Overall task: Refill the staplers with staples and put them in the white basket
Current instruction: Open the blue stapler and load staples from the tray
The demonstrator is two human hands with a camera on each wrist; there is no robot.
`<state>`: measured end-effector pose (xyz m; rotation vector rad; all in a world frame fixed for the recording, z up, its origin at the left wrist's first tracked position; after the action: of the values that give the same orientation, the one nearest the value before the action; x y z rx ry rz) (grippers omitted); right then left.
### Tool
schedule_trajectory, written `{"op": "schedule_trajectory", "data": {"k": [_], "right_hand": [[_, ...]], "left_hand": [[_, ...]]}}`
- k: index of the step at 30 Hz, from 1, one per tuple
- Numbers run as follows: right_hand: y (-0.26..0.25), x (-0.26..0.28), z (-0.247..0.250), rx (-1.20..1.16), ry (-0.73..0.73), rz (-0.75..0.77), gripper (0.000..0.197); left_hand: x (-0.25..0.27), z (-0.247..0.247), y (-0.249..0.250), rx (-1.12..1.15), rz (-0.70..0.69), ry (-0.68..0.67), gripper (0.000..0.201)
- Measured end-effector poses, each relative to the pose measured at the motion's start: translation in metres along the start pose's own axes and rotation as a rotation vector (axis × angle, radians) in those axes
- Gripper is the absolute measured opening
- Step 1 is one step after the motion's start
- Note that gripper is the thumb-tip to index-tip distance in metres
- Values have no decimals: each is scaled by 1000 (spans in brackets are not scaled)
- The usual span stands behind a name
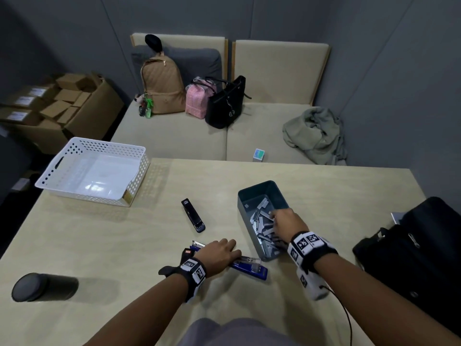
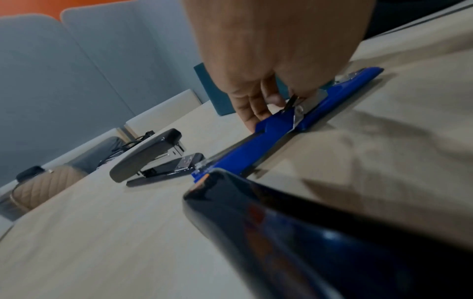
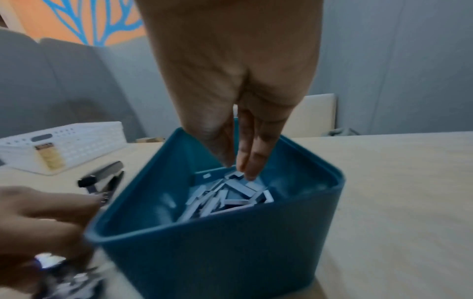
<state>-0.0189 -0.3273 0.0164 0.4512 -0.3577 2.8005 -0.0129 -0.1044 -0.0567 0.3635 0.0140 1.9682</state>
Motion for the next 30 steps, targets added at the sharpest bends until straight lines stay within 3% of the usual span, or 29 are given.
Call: {"op": "schedule_trajectory", "data": {"k": [4,6,14,17,21,26,30], "right_hand": [[2,-24,-16,49,-213,139,37],[-2,-28,-23,114,-244,169,36],[-2,-30,-43,468,-135,217,30],[-2,-27,-45,495,-108,207,32],[2,-24,-45,453,-174,201,32],[1,-18,-41,454,-170,169,32],[1,-16,-40,477,-163,165,32]], "left_hand": [[1,-4,-5,-2,26,-9,25],[0,-5,-4,20,60,-20,23],[-6,-5,-14,317,294,-65,28],[-6,-8,-22,415,320,-80,31],[0,-11,-34,457,350,-114,32],[-2,-6,-26,437,327,-92,41],[-3,-6,-14,202,315,-147,38]]}}
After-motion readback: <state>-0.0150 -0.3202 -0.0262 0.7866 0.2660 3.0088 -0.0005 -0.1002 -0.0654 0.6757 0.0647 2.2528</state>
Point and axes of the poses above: each hand's wrist, its own x-axis away from the middle knuckle, its own z-axis out of the back of the hand, y = z × x, the point moved 2 cm from there along -x, towards the middle knuckle, and after that the axes turned 3 degrees about y, right-handed, at the moved point
